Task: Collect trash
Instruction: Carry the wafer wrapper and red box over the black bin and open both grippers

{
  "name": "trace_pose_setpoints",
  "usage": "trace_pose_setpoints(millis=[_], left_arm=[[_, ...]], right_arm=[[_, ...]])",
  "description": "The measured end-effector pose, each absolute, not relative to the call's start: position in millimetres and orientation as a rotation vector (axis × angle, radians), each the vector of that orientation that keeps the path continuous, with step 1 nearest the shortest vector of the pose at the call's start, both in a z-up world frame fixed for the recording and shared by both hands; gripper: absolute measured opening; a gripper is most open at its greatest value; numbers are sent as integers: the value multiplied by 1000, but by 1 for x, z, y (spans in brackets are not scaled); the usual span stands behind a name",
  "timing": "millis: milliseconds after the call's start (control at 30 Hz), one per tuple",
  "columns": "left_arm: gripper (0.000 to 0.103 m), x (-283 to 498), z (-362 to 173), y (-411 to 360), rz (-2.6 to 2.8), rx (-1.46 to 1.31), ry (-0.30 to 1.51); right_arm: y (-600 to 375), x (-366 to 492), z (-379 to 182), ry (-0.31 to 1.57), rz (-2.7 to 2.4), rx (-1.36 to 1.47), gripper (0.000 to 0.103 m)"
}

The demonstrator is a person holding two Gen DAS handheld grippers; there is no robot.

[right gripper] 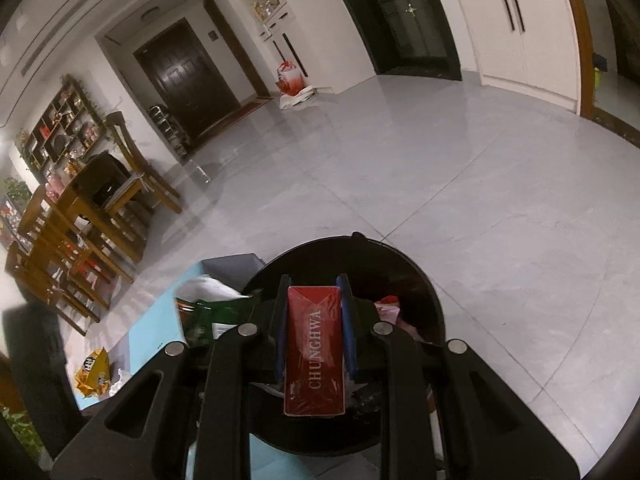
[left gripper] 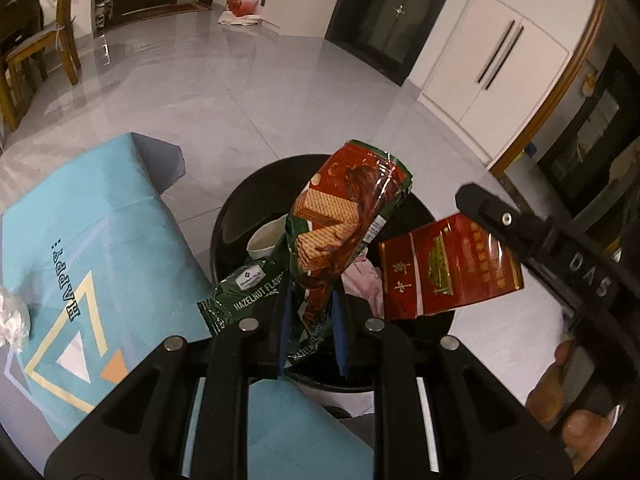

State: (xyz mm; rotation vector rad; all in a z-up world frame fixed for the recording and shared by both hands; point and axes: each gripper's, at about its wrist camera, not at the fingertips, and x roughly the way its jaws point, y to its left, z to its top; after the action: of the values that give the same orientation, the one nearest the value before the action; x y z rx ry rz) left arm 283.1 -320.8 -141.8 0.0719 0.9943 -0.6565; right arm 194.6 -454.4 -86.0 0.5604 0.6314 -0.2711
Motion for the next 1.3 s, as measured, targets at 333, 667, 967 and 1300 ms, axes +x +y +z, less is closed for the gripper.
trace_pose_setpoints(millis=[333, 667, 967, 1300], left_arm=[[20, 294, -149, -331, -650, 112, 993], [20, 291, -151, -338, -647, 121, 1005], [20, 296, -154, -342, -642, 125, 1012], [20, 299, -157, -344, -638, 127, 1011]], right_arm=[[-464, 200, -91, 641, -284, 586, 23], [-465, 209, -96, 675, -280, 596, 23], [-466, 218, -100, 703, -284, 599, 23], [-463, 221, -104, 725, -269, 582, 23]])
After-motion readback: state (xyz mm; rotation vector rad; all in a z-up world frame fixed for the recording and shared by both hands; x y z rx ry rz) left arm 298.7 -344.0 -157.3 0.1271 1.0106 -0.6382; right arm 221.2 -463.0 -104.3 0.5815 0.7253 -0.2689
